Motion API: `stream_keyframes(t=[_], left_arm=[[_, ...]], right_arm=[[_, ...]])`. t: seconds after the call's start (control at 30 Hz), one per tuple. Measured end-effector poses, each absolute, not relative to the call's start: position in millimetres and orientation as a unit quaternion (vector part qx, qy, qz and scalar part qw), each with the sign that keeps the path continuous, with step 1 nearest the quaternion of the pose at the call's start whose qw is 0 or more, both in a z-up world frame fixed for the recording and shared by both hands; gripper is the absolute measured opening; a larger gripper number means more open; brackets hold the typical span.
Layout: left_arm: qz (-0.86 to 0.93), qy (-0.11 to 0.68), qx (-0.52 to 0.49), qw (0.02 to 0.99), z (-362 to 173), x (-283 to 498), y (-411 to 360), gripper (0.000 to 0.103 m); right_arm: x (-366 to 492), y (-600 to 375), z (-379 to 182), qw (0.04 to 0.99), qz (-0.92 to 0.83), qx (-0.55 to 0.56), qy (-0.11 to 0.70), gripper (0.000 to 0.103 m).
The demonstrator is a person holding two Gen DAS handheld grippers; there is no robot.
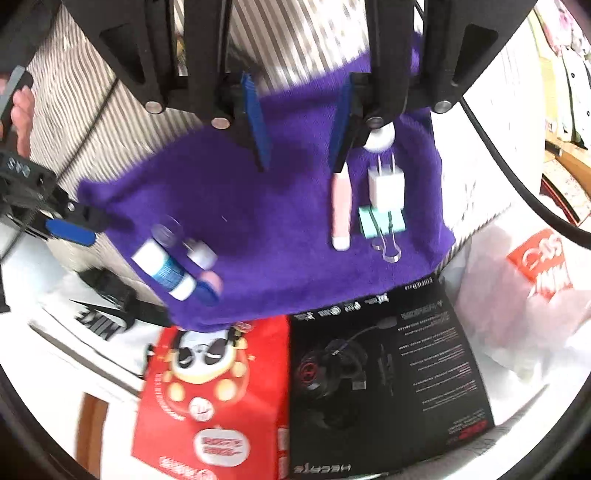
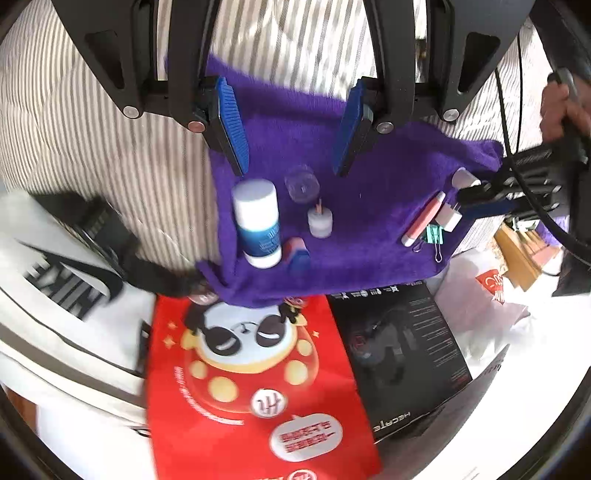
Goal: Organize rigid objects
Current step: 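Lower the highlighter beside the green clip and open the left gripper, then move the open left gripper toward the black Horizon marker on the bed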
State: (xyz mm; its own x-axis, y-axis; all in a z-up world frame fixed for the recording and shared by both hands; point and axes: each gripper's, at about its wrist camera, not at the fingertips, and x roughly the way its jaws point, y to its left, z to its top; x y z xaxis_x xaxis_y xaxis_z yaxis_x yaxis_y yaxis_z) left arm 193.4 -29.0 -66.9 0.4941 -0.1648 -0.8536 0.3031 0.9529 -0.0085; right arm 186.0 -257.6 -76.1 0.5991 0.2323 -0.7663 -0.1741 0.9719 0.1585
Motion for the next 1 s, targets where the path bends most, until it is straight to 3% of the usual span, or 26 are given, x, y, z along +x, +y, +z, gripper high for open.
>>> stream_keyframes(t=[0.33,0.73,1.0], left_arm=[[-0.187,0.538,-0.038,0.821,-103,140,-31,0.037],[-0.131,0.548,0.024,0.826,-118,123,-24,0.041],[-0.139,0.554,-0.009,0.821,-123,128,-24,0.040]], right_arm=[[113,-269,-55,0.904,0.072,0.063,0.416,0.047],[89,-253,-43,0.910,0.081,0.025,0.405,0.047],[93,-267,-52,0.906,0.068,0.041,0.415,0.047]])
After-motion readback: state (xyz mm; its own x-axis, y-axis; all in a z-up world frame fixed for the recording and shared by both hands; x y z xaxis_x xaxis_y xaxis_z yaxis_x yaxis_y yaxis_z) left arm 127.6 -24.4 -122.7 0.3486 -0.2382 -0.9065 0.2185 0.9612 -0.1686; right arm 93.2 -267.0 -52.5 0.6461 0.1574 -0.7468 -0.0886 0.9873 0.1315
